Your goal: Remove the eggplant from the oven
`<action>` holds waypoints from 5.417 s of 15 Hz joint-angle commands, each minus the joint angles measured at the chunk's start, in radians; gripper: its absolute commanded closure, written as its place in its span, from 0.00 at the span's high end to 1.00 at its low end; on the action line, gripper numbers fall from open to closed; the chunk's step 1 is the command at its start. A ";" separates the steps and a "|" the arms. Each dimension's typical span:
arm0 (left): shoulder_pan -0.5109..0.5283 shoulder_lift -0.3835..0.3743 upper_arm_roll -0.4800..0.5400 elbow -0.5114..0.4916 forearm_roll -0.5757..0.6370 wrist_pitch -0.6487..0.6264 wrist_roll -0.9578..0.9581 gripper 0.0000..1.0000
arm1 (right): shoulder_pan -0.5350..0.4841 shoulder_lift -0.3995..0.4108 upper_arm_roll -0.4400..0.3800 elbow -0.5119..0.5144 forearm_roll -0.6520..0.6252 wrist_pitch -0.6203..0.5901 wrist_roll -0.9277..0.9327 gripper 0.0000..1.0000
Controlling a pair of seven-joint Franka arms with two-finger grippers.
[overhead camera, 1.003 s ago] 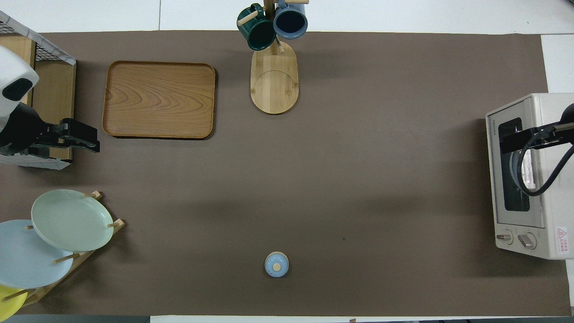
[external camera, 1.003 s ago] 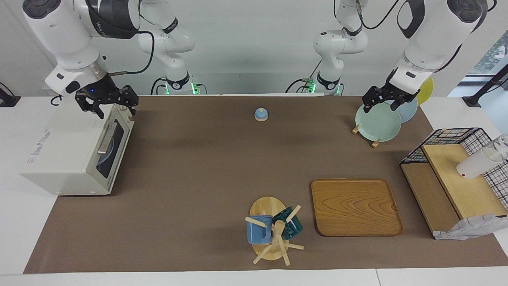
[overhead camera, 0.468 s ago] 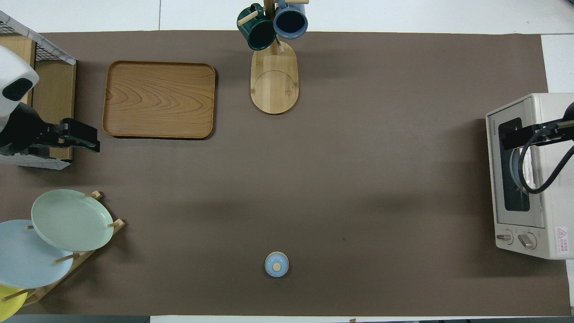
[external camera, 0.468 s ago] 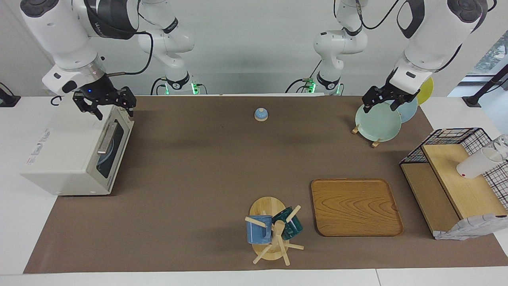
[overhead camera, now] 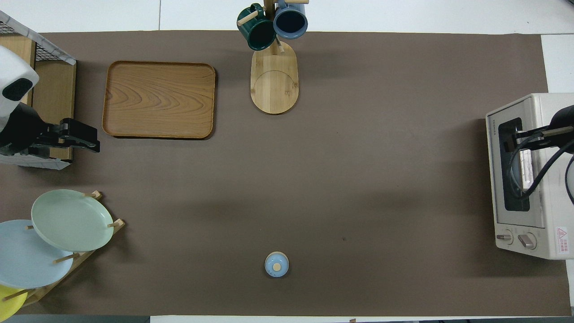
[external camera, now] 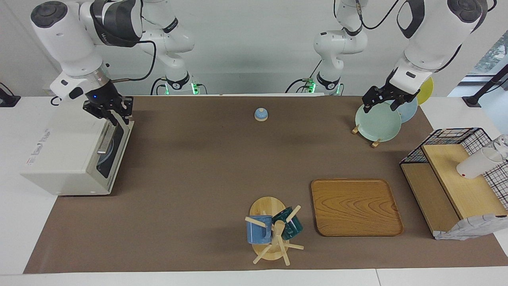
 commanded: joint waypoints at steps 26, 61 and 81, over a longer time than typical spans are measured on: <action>0.011 -0.005 -0.005 0.012 -0.010 -0.012 -0.005 1.00 | -0.066 0.019 0.000 -0.252 -0.226 0.239 0.099 0.00; 0.011 -0.005 -0.005 0.012 -0.010 -0.012 -0.005 1.00 | 0.025 0.191 0.009 -0.424 -0.023 0.629 0.229 0.00; 0.013 -0.005 -0.005 0.012 -0.010 -0.011 -0.005 1.00 | 0.097 0.195 -0.003 -0.168 0.051 0.269 0.335 0.42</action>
